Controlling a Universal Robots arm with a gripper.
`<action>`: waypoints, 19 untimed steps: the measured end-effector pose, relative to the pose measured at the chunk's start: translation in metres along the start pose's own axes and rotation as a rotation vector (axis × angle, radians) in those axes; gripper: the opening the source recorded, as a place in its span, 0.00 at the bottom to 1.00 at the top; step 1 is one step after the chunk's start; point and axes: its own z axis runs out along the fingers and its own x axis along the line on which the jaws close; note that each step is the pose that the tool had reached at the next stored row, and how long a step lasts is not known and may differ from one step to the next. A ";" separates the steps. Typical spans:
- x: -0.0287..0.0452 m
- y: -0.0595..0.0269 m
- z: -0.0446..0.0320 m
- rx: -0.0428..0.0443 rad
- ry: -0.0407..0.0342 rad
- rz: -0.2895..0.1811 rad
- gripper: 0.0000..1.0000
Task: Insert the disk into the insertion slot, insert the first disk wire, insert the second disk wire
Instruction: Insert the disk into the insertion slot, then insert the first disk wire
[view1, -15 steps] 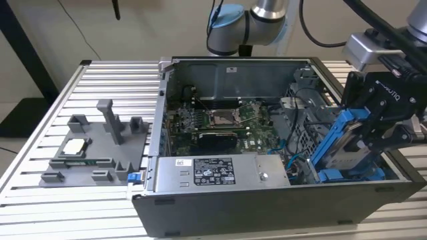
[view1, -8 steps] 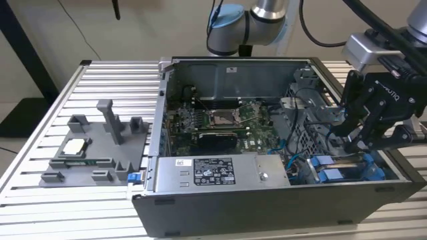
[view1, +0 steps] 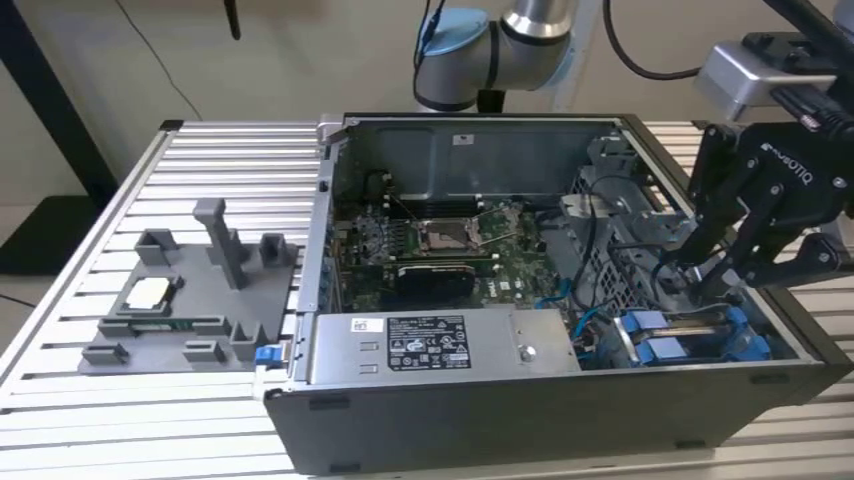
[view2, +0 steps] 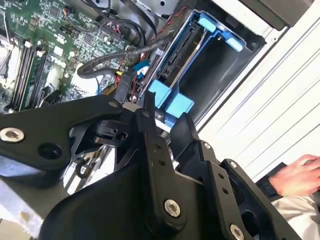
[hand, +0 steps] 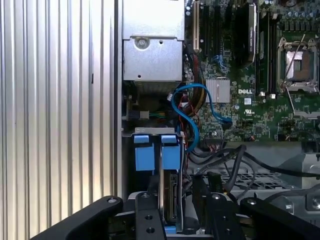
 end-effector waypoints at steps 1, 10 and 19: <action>-0.0001 0.0000 -0.0011 0.0000 -0.0004 0.000 0.40; -0.0010 0.0001 -0.0017 0.0000 -0.0011 0.000 0.40; -0.0114 0.0027 -0.0008 0.0004 -0.0177 -0.002 0.40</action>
